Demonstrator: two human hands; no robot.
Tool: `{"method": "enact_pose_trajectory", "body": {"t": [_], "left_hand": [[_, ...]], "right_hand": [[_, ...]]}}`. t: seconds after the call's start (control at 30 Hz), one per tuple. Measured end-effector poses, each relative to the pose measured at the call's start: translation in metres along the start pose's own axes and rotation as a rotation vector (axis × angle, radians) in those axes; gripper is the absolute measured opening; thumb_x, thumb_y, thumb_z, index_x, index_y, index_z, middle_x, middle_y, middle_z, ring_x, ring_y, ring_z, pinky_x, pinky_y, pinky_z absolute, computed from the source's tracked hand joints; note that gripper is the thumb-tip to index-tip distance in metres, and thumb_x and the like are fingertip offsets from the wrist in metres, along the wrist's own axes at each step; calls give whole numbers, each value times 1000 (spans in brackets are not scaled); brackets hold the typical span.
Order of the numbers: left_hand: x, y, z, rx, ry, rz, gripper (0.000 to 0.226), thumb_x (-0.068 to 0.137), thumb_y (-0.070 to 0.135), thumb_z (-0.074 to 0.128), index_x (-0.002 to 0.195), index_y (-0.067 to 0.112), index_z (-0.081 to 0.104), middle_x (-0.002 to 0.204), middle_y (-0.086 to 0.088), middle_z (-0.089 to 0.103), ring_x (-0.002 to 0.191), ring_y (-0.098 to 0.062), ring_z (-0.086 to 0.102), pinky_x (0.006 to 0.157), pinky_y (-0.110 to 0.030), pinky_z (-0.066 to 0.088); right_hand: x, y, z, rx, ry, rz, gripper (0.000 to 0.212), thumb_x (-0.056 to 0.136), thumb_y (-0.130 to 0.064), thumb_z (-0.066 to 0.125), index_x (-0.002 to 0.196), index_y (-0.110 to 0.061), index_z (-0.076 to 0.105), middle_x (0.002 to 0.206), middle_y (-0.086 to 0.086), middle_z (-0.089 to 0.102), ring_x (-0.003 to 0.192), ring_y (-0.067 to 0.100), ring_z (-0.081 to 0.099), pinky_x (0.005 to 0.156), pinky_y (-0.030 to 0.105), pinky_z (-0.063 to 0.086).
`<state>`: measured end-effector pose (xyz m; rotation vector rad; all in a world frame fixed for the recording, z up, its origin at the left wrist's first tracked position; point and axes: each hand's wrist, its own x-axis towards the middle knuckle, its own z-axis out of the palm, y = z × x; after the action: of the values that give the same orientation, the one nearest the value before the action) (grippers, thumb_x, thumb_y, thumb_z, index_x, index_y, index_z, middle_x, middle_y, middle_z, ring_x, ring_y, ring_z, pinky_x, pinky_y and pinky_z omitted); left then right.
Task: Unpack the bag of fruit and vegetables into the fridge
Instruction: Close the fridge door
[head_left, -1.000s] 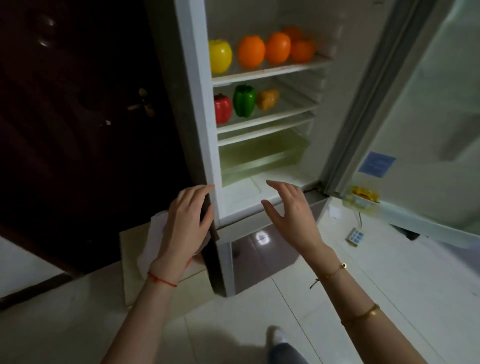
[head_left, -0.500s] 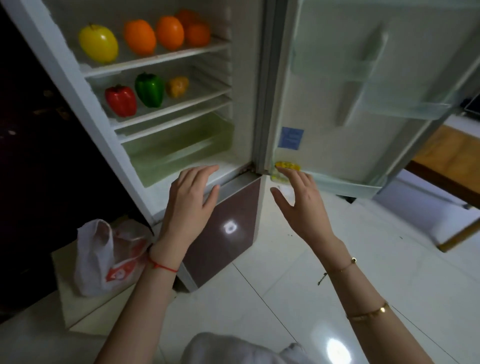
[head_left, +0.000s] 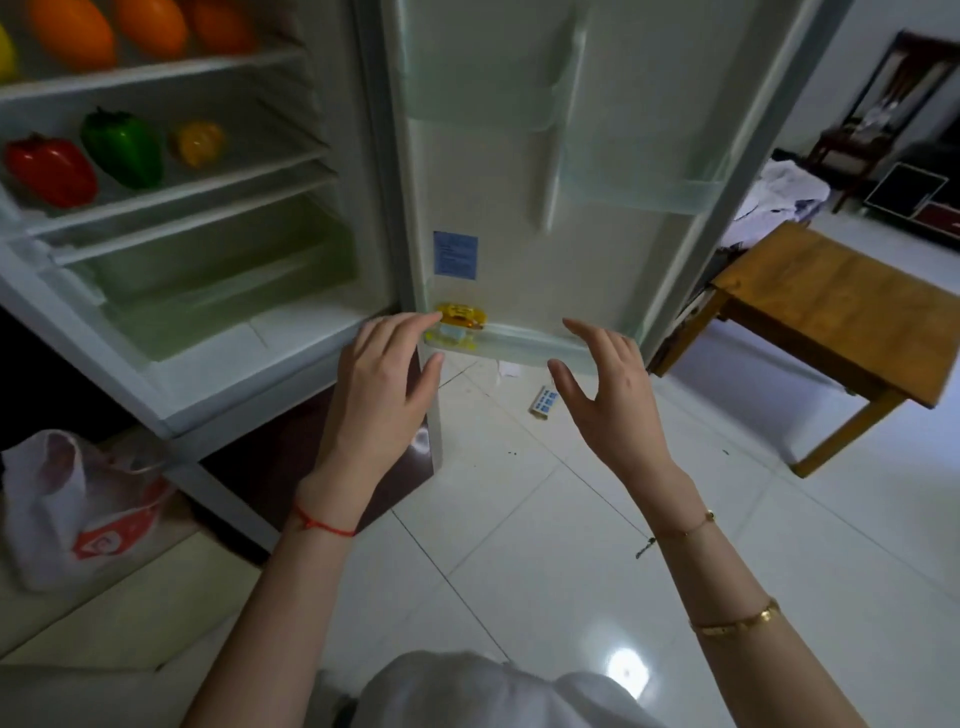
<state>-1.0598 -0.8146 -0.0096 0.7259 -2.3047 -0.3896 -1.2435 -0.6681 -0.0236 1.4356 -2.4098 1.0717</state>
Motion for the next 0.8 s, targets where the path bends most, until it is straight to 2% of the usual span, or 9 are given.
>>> {"method": "enact_pose_trajectory", "body": {"t": [0.2,0.37,0.5,0.67,0.8], "left_hand": [[12,51,33,-28,6,2,38,93,17,56,131,13,54,123,-2,60,116,-18,49,101,-31,40],[34,73,55,-27,-12,45,39,94,19,56,132,12,54,122,-2,60,115,-17,49,99,-27,38],[59,86,72,-43,6,96,40,94,21,54,133,13,52,125,-3,57,116,-19,49,100,-33,41],[110,106,96,-43,52,206,43,92,22,53,134,11,52,129,-4,56,116,-22,47,102,-33,39],[157,124,117,-9,74,298,45,90,22,53,133,8,52,133,-8,55,125,-27,45,108,-38,35]], "right_hand": [[7,48,-34,21,32,22,42,96,-29,60,134,-14,53,124,1,61,121,19,48,100,34,45],[21,78,-48,-8,71,42,41,96,-30,58,133,-12,53,125,2,61,122,21,50,102,24,35],[36,102,-51,-16,112,73,42,97,-31,57,135,-13,52,128,2,59,126,20,48,103,17,29],[71,129,-63,-1,202,115,44,98,-32,56,137,-12,49,132,4,56,126,20,48,107,32,39],[108,150,-76,2,261,147,46,99,-32,53,140,-12,46,136,6,53,128,18,45,108,31,37]]}}
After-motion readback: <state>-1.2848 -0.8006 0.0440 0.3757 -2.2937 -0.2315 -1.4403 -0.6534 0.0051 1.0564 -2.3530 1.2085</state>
